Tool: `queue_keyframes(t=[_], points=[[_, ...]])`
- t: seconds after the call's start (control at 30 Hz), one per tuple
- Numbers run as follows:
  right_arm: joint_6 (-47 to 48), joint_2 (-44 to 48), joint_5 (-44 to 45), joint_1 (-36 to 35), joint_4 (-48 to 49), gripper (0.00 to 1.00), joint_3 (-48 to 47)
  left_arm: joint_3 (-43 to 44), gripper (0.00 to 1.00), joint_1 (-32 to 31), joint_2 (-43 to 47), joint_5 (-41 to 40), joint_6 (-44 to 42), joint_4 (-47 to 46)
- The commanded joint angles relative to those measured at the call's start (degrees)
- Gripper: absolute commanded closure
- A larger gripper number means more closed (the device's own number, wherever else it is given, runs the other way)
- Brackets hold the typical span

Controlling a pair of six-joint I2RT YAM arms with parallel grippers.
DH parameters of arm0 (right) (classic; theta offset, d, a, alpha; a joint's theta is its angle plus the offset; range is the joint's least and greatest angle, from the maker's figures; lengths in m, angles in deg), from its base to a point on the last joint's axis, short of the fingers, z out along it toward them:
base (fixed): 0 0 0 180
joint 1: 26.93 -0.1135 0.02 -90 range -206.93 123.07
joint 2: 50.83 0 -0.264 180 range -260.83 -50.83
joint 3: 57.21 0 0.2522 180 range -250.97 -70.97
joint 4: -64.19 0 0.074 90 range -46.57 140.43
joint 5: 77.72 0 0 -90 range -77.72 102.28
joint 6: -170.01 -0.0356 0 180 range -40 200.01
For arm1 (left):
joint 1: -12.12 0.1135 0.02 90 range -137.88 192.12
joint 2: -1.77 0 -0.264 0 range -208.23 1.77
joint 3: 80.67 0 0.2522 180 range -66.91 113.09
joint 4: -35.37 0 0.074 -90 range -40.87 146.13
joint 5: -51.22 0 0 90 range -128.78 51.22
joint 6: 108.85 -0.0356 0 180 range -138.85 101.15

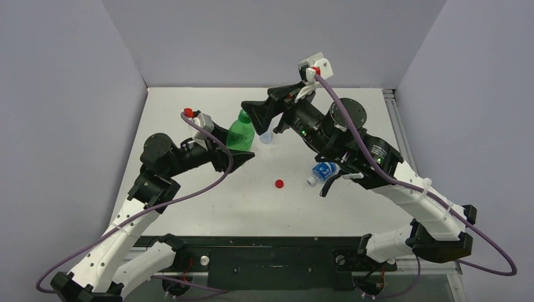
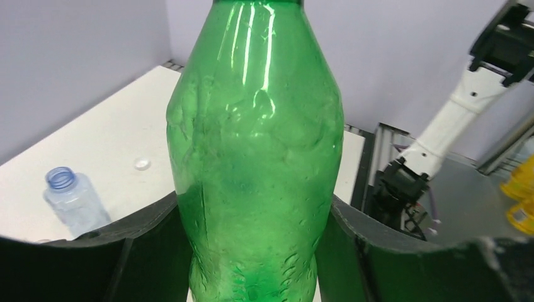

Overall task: Unscrew the bottle caps
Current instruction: Unscrew the bottle cap from the plastic bottle.

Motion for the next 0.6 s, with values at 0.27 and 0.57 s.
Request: queue_keyframes(t=[0.27,0.57], points=[[-1.4,-8.4,9.3,-2.0,-4.6,0.39,-8.5,-0.2,1.00,-0.1,2.0,-9.1,-6.5,-0.2],[-5.4,-10.5,2.9,-1.0,-3.2,0.49,-9.0,-0.8,1.00,-0.2,2.3,-9.4,-6.7,-0.6]])
